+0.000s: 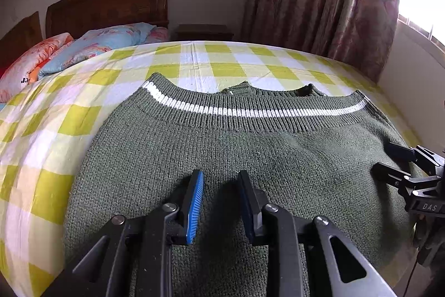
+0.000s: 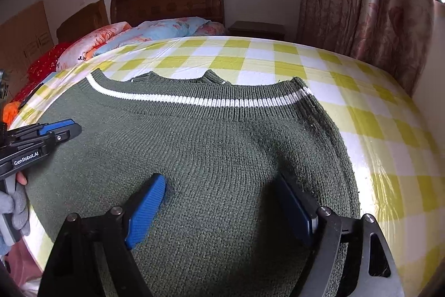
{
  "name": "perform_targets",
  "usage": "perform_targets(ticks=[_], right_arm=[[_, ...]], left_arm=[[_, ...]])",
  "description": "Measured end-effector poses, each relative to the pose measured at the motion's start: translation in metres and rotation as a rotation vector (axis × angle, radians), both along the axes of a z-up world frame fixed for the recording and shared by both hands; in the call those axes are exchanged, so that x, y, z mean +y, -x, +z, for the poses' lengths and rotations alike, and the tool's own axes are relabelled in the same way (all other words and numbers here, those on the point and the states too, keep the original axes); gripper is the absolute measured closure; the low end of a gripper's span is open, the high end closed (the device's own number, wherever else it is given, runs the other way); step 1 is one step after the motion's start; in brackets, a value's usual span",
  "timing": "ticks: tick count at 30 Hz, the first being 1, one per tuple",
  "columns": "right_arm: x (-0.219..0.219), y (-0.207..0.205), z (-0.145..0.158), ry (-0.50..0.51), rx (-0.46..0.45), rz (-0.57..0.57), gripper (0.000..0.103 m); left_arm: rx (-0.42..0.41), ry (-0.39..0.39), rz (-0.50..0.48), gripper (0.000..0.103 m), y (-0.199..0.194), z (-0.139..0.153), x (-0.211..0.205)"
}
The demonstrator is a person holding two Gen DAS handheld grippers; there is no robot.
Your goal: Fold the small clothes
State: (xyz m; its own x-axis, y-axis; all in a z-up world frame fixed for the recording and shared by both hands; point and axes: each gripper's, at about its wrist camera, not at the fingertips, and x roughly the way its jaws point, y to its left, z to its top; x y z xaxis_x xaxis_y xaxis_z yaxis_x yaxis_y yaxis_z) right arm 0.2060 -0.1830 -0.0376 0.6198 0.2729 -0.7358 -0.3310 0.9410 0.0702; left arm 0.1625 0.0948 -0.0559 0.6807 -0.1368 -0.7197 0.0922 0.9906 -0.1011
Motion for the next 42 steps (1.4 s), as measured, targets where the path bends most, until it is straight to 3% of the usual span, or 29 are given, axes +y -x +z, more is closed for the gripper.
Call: perform_targets(ticks=[6,8,11,14,17,22,26,28,31,35,38,40,42], right_arm=[[0.014,0.007,0.013,0.049,0.004,-0.056,0.000],[0.032,0.023,0.024,0.037,-0.047,0.011,0.000],[0.072,0.041,0.025,0.096,-0.086,0.146,0.000],[0.087,0.043,0.007,0.099,-0.031,0.200,0.000],[0.076,0.040,0.007,0.088,-0.036,0.198,0.000],[0.018,0.024,0.009,0.097,-0.011,0.042,0.000],[-0.035,0.030,0.007,-0.014,-0.015,0.008,0.000],[-0.034,0.032,0.009,0.003,-0.018,-0.002,0.000],[-0.014,0.035,0.015,0.076,-0.017,-0.041,0.000],[0.035,0.067,0.028,0.080,-0.059,0.139,0.000],[0.066,0.093,0.016,0.124,-0.063,0.276,0.000],[0.069,0.096,0.001,0.174,-0.052,0.288,0.000],[0.058,0.098,0.000,0.171,-0.074,0.290,0.000]], left_arm=[[0.014,-0.010,0.048,0.076,0.006,0.009,-0.009],[-0.012,0.024,0.021,0.076,0.016,0.018,-0.020],[-0.071,-0.015,-0.024,0.075,0.028,0.026,-0.048],[-0.005,-0.032,-0.077,0.074,0.023,0.009,-0.063],[-0.024,0.020,-0.088,0.072,0.024,0.006,-0.050],[-0.008,0.033,0.011,0.073,0.029,0.004,-0.004],[-0.028,0.074,0.106,0.074,0.045,0.000,0.043],[-0.028,0.098,0.126,0.078,0.049,-0.001,0.052],[-0.024,0.029,0.138,0.078,0.051,0.007,0.035],[-0.044,0.012,-0.001,0.078,0.071,0.017,-0.007],[-0.014,-0.033,-0.070,0.078,0.082,0.005,-0.031],[-0.048,-0.046,-0.080,0.078,0.087,0.002,-0.030],[-0.038,0.000,-0.068,0.077,0.087,0.004,-0.017]])
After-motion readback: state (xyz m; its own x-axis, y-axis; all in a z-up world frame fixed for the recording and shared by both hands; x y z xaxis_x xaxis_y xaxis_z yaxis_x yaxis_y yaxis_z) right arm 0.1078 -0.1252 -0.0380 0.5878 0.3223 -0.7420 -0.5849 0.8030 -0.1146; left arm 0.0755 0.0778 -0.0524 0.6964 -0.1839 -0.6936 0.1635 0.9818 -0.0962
